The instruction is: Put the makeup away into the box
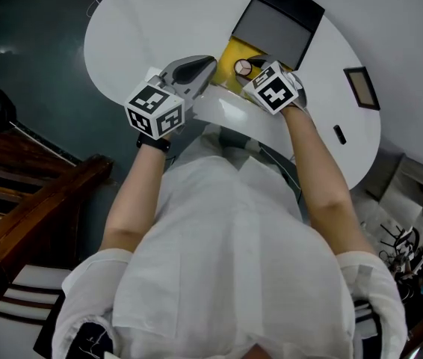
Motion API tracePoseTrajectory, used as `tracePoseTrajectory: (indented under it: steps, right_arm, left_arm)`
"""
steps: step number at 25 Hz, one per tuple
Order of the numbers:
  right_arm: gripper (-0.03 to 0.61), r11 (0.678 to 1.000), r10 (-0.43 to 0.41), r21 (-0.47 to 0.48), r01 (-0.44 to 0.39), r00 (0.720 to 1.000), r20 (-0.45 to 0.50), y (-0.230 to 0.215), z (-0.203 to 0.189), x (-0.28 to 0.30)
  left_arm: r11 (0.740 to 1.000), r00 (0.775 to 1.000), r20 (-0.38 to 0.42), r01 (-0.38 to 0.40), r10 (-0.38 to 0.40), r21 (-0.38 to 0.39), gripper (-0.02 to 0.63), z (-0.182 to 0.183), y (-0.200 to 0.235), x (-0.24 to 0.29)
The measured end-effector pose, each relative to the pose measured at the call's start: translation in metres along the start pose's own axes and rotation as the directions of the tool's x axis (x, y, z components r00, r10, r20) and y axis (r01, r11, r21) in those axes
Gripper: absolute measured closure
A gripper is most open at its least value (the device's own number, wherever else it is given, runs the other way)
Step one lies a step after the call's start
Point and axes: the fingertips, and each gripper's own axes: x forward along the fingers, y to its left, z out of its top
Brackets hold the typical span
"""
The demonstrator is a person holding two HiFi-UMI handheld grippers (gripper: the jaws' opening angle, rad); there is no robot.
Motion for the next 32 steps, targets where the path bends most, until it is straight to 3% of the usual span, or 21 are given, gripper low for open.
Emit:
tracePoseTrajectory:
  steps: [10,20,32]
  right_arm:
    - [0.368,0.996,0.039,-0.081,-0.043,0.998,-0.046,0.014,0.004,0.027]
    - [0.368,0.995,0.051,-0.086,-0.059,0.995,-0.089,0.022,0.0,0.039]
    - [0.368,0.997,0.027,-0.065,-0.029,0.999,-0.039,0.018,0.01,0.023]
  left_arm:
    - [0.999,0.999,0.011,-0.045,0.045,-0.016,0.594,-0.004,0.014,-0.018]
    - [0.998,0.998,0.016,-0.058,0.058,-0.02,0.594,-0.004,0.02,-0.031]
    - [1.0,1.0,0.01,-0.03,0.03,-0.01,0.594,0.0,0.017,-0.025]
